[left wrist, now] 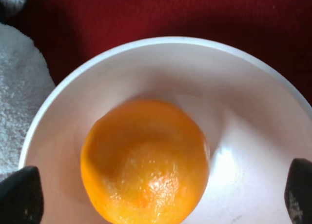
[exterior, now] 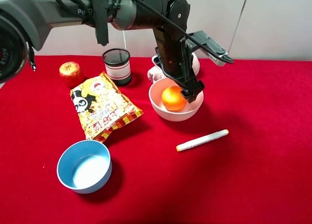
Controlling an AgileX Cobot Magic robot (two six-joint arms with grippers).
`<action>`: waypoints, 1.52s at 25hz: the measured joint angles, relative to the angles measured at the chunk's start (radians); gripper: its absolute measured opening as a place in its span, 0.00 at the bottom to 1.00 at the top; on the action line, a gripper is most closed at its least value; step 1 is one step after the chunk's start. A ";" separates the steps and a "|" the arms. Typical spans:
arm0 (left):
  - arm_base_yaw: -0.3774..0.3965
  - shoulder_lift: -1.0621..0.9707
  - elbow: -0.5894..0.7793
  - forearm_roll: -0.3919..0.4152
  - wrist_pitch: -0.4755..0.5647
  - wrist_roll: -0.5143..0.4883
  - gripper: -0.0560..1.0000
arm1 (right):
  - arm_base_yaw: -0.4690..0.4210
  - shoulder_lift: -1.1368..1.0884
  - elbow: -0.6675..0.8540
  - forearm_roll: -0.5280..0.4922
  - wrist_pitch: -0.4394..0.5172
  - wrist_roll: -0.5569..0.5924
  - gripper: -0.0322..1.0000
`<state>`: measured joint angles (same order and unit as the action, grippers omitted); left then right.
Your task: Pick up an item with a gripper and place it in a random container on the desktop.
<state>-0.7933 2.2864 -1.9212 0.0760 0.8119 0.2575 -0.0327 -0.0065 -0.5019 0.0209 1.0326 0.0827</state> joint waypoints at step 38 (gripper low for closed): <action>0.004 -0.368 -0.008 -0.016 0.359 -0.088 0.99 | 0.000 0.000 0.000 0.000 -0.002 0.000 0.70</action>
<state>-0.7889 1.9181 -1.9289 0.0597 1.1707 0.1695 -0.0330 -0.0065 -0.5019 0.0209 1.0311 0.0827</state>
